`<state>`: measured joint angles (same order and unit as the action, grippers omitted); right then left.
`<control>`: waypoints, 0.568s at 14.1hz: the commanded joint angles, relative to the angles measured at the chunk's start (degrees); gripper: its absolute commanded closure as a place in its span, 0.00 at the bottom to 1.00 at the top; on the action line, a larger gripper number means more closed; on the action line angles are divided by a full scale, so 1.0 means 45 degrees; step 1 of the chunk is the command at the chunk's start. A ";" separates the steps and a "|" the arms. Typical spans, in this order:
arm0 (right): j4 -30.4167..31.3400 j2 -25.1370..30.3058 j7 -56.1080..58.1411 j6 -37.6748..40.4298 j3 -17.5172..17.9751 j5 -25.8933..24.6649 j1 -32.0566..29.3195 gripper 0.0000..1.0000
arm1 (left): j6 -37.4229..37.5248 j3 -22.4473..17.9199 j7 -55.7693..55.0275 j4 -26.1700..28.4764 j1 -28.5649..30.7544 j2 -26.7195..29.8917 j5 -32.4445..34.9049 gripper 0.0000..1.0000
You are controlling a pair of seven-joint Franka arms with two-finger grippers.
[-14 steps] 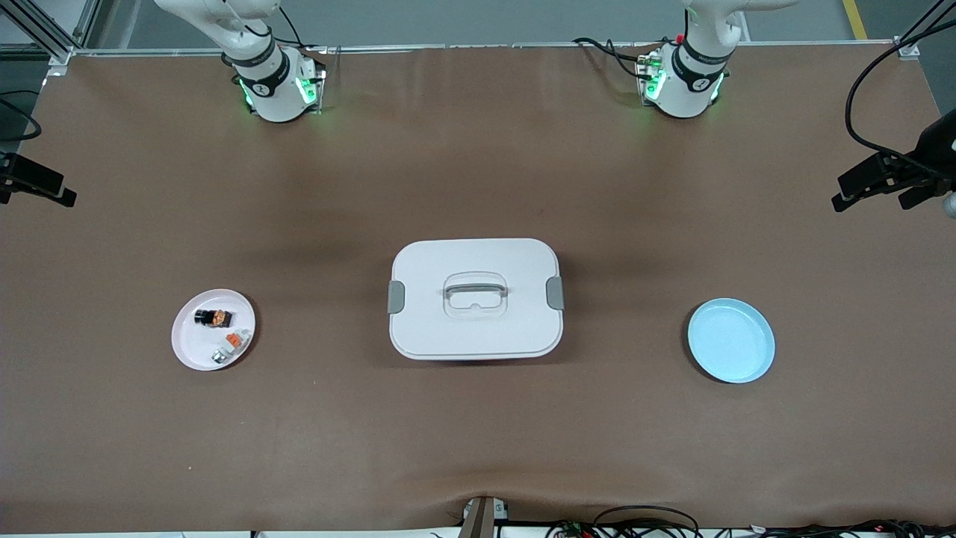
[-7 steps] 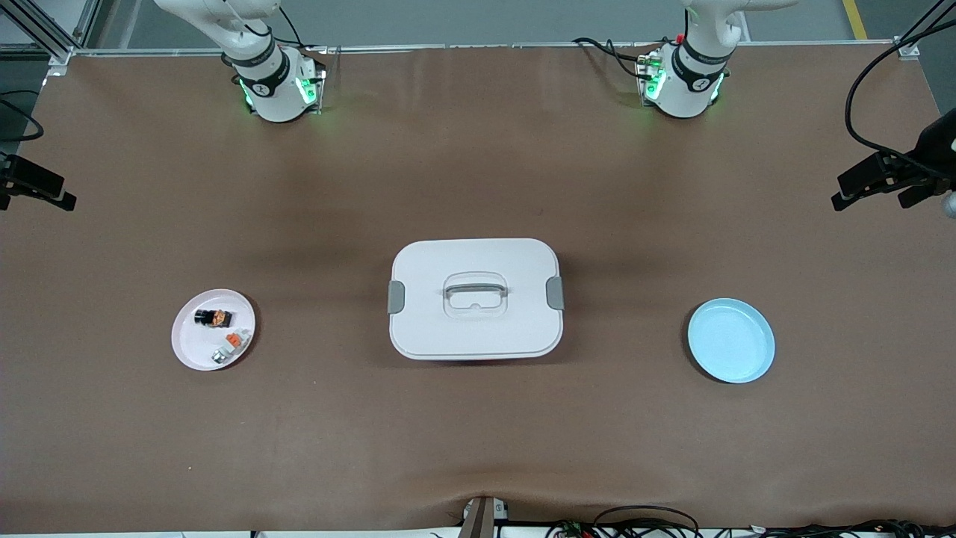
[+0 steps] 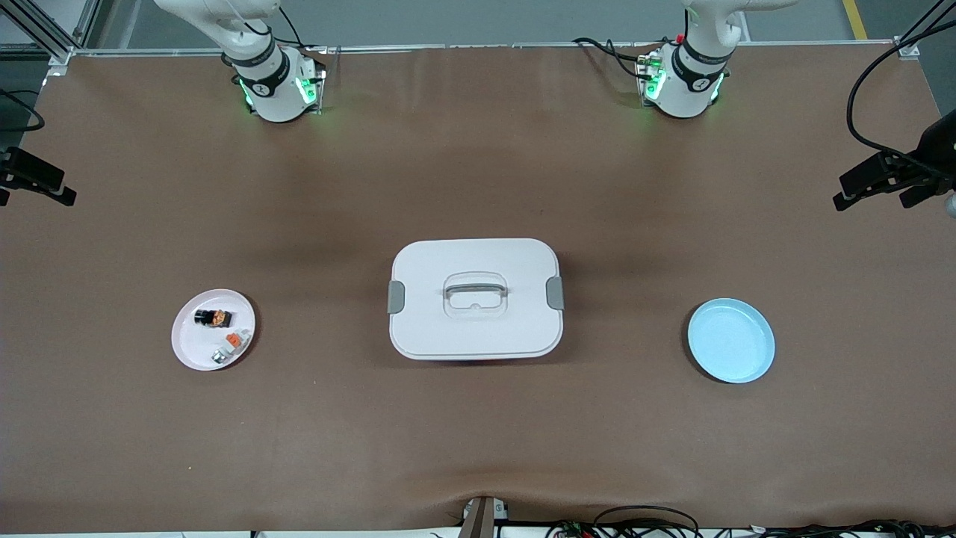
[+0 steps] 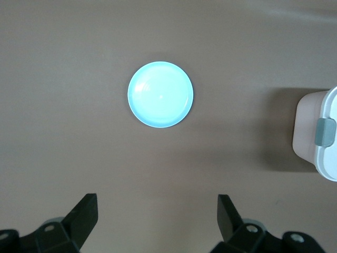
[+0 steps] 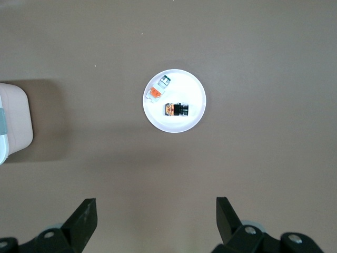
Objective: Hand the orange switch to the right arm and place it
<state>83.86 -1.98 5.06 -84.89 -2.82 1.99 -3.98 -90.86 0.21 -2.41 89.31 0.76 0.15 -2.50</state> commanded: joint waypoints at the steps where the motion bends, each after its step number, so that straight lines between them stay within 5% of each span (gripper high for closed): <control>1: 0.0233 0.0343 -0.0265 0.0152 -0.0096 -0.0090 0.0124 0.00 | 0.0289 0.0011 -0.0090 -0.0238 0.0045 -0.0014 0.0164 0.00; 8: 0.0134 0.0460 -0.0789 0.0367 -0.0115 -0.0110 0.0123 0.00 | 0.0289 0.0011 -0.0090 -0.0219 0.0045 -0.0034 0.0164 0.00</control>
<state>83.84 -1.41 4.12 -84.18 -3.06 1.92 -3.97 -90.82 0.19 -2.42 89.31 0.82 0.15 -2.50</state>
